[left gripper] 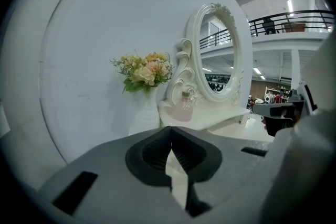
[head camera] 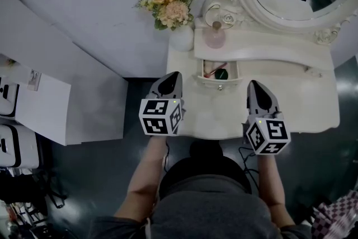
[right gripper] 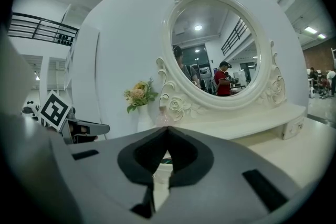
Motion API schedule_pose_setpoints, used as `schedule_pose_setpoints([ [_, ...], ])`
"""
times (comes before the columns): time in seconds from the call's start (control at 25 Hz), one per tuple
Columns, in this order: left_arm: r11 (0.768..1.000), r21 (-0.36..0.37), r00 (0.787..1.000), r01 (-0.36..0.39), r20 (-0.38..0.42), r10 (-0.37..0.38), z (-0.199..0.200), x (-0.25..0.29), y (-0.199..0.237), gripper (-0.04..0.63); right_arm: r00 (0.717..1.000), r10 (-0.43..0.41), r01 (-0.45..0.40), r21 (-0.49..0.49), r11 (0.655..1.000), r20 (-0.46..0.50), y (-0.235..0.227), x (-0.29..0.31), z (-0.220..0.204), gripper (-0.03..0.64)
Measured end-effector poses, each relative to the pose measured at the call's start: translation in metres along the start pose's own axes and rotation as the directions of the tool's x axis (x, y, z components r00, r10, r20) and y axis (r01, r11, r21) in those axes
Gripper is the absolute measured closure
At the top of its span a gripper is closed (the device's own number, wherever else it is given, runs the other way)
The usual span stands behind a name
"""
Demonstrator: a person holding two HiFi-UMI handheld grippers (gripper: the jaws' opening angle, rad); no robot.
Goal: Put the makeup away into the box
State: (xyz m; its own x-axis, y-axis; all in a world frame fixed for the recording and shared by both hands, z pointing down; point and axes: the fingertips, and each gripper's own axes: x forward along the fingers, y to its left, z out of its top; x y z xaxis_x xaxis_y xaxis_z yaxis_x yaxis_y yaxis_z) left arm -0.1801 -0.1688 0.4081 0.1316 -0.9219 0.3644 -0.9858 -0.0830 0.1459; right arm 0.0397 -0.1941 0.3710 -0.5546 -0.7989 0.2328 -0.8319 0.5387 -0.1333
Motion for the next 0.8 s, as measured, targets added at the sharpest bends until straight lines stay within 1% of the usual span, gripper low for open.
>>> schedule_pose_setpoints([
  [0.52,1.000,-0.011,1.000,0.002,-0.004,-0.003,-0.0027,0.0011,-0.0022,0.589,1.000,0.006,-0.007,-0.016,1.000,-0.014,-0.0026,0.0006,-0.0030,0.614],
  [0.8,1.000,-0.012,1.000,-0.005,-0.003,0.005,-0.0023,0.0017,-0.0030,0.589,0.999,0.025,-0.026,-0.012,1.000,-0.021,-0.0045,0.0011,-0.0055,0.614],
])
